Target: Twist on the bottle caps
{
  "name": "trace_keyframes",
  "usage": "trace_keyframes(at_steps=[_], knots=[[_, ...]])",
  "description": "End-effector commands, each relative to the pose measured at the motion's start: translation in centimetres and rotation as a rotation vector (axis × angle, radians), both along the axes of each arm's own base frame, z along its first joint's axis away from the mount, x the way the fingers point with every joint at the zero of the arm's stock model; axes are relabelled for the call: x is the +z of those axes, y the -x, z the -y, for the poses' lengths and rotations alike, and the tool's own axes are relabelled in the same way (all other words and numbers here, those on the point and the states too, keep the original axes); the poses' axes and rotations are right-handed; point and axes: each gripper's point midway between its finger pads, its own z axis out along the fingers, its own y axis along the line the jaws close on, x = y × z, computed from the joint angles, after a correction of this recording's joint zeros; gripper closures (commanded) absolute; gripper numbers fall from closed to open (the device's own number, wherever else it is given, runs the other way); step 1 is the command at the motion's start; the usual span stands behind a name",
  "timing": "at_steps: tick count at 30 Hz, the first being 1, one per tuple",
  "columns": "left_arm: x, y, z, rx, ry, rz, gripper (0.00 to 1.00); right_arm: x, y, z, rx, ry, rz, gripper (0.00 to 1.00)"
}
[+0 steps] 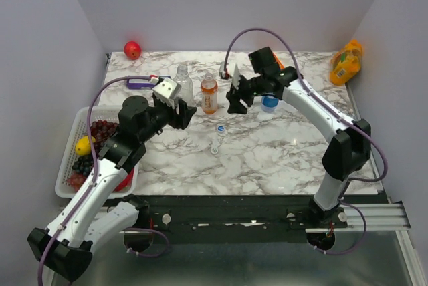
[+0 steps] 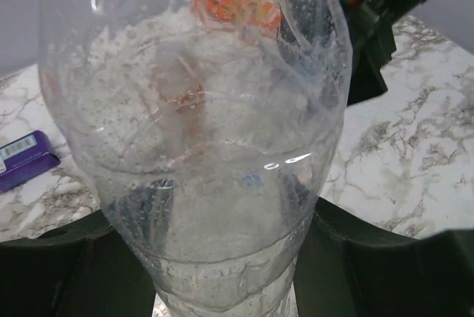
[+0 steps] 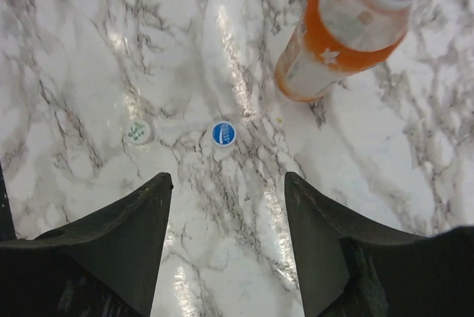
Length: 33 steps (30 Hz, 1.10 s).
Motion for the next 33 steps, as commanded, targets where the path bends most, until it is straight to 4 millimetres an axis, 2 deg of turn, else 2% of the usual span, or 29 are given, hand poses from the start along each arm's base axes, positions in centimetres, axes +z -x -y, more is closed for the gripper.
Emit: trace_keyframes(at_steps=[1,7,14,17,24,28,33], knots=[[0.0,-2.0,-2.7,0.141,-0.010,0.023,1.00,-3.4,-0.9,-0.9,-0.020,0.108,0.050,0.26],[-1.2,-2.4,-4.9,0.216,0.037,-0.039,1.00,-8.2,-1.6,-2.5,-0.132,0.096,-0.081,0.25],[-2.0,-2.7,-7.3,0.289,0.044,-0.073,1.00,-12.0,-2.6,-3.2,-0.309,0.116,-0.152,0.27],[-2.0,-2.8,-7.9,0.305,0.045,-0.071,1.00,-12.9,-2.5,-3.6,-0.376,0.115,-0.178,0.27],[-2.3,-3.1,-9.2,0.343,0.075,-0.091,1.00,-15.1,-1.7,-5.2,-0.398,0.134,-0.207,0.28],[-2.5,-2.9,-9.6,0.353,0.081,-0.099,1.00,-16.7,-1.8,-4.5,-0.504,0.166,-0.211,0.28],[-2.6,-2.8,-10.3,0.374,0.089,-0.100,1.00,-17.3,-2.3,-4.5,-0.563,0.175,-0.234,0.30]])
